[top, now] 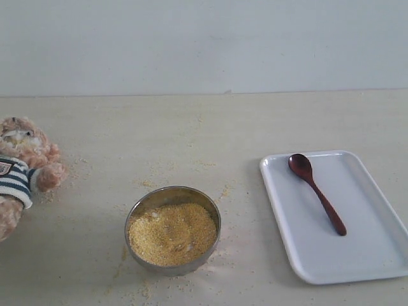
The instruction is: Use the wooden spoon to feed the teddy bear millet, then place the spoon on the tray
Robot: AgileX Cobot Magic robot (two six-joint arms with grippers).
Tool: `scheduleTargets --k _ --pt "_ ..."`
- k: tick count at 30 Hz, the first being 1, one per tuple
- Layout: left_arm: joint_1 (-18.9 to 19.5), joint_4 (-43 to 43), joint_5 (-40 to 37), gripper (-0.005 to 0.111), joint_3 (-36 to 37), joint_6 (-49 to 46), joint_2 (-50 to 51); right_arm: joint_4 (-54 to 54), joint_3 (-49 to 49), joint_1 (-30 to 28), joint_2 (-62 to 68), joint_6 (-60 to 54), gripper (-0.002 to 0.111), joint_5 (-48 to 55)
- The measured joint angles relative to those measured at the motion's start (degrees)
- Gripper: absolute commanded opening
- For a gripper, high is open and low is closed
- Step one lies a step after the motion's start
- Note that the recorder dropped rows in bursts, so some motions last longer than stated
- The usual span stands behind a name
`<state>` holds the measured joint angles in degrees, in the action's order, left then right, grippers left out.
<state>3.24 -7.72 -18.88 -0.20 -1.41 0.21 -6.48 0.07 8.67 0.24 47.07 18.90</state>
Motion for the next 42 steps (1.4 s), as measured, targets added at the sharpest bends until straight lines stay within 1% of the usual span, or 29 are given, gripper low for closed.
scheduleTargets --k 20,24,26,29,31,36,38,40,42 --pt "0.0 0.0 0.46 0.005 0.0 0.0 0.0 0.0 0.0 0.0 0.0 0.14 0.0 0.11" --pt "0.0 0.0 0.46 0.005 0.0 0.0 0.0 -0.59 0.0 0.0 0.0 3.91 0.0 1.25" --pt "0.0 0.0 0.46 0.005 0.0 0.0 0.0 -0.7 0.0 -0.13 0.0 3.75 0.0 1.34" --pt "0.0 0.0 0.58 0.005 0.0 0.0 0.0 -0.7 0.0 -1.95 0.0 -2.92 0.0 1.34" --pt "0.0 0.0 0.7 0.005 0.0 0.0 0.0 -0.12 0.0 -3.92 0.0 -10.49 0.0 0.62" --pt "0.0 0.0 0.81 0.005 0.0 0.0 0.0 8.0 0.0 -11.39 0.0 -41.19 0.0 -0.64" --pt "0.0 0.0 0.81 0.005 0.0 0.0 0.0 10.7 0.0 -15.22 0.0 -50.52 0.0 0.36" --pt "0.0 0.0 0.81 0.005 0.0 0.0 0.0 11.89 0.0 -18.25 0.0 -55.85 0.0 0.47" --pt "0.0 0.0 0.81 0.005 0.0 0.0 0.0 12.27 0.0 -20.25 0.0 -58.11 0.0 0.59"
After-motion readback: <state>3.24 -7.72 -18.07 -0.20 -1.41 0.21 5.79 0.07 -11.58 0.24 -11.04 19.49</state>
